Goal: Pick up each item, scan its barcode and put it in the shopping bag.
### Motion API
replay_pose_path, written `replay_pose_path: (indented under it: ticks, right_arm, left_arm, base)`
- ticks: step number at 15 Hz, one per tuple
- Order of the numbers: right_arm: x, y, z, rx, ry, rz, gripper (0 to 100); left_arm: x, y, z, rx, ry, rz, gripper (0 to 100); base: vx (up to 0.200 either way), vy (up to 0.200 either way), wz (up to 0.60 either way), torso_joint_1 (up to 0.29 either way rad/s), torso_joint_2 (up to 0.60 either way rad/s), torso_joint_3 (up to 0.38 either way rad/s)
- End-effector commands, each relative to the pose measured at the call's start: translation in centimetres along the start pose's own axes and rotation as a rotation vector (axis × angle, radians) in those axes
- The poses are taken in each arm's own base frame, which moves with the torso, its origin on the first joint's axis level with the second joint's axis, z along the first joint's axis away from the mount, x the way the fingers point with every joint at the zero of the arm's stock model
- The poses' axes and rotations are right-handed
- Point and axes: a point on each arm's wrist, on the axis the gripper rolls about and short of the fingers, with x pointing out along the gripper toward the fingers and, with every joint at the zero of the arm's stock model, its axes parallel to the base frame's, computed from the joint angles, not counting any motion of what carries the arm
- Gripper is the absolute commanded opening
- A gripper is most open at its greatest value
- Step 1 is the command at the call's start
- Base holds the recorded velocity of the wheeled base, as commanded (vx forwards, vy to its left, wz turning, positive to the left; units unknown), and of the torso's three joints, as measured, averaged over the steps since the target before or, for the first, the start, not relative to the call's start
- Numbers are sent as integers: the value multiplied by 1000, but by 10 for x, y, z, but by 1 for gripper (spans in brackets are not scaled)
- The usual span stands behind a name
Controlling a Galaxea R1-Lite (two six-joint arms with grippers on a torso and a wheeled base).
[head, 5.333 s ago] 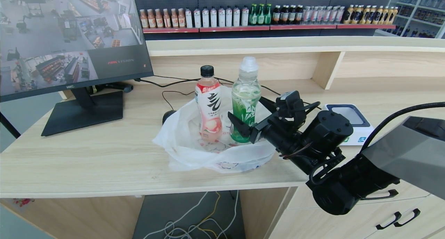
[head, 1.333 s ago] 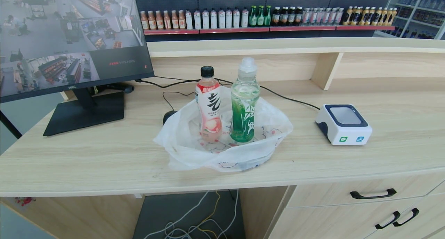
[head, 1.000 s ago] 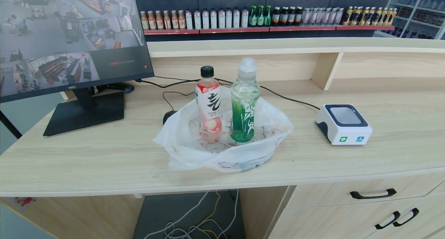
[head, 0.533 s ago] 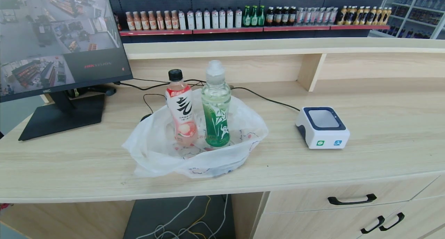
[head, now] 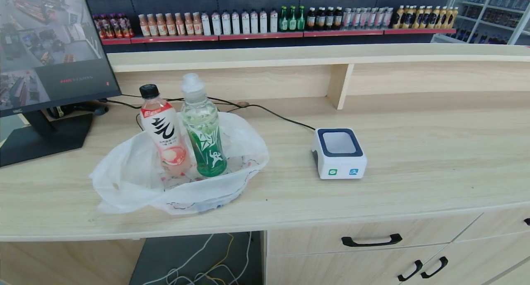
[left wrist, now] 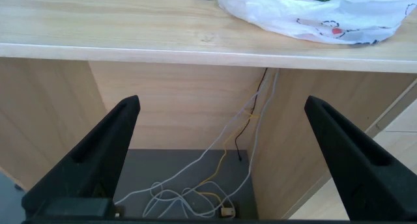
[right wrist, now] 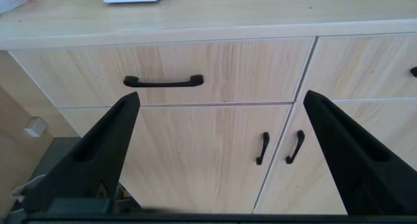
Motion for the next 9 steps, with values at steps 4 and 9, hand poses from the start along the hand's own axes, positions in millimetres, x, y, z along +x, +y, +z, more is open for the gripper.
replay_pose_path:
  ticks: [4,9]
  right_arm:
    - [0,0,0,0,2,1,100]
    - [0,0,0,0,1,1,100]
  left_arm:
    - [0,0,0,0,0,0,100]
    - [0,0,0,2,0,0,100]
  base:
    - [0,0,0,0,0,0]
    - [0,0,0,0,0,0]
